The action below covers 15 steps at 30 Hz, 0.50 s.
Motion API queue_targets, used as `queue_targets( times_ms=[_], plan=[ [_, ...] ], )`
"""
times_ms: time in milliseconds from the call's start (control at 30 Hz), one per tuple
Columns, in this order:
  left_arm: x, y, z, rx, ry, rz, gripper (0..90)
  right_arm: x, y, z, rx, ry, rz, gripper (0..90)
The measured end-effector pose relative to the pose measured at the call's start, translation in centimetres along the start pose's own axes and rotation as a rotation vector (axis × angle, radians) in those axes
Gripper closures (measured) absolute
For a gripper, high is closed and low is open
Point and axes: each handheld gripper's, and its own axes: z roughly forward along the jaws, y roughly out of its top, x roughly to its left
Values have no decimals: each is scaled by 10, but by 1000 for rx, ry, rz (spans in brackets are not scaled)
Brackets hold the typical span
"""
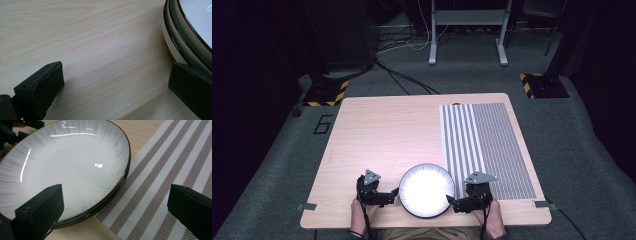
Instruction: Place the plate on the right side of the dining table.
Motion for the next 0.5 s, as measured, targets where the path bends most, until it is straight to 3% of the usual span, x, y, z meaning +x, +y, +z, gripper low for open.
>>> queue_targets(
  times_ms=[100, 500],
  plan=[
    [-1, 0, 1, 10, -6, 13, 0, 2, 1, 1, -12, 35, 19, 0],
    [-1, 0, 0, 6, -9, 20, 0, 12, 10, 11, -21, 90, 10, 54]
  ],
)
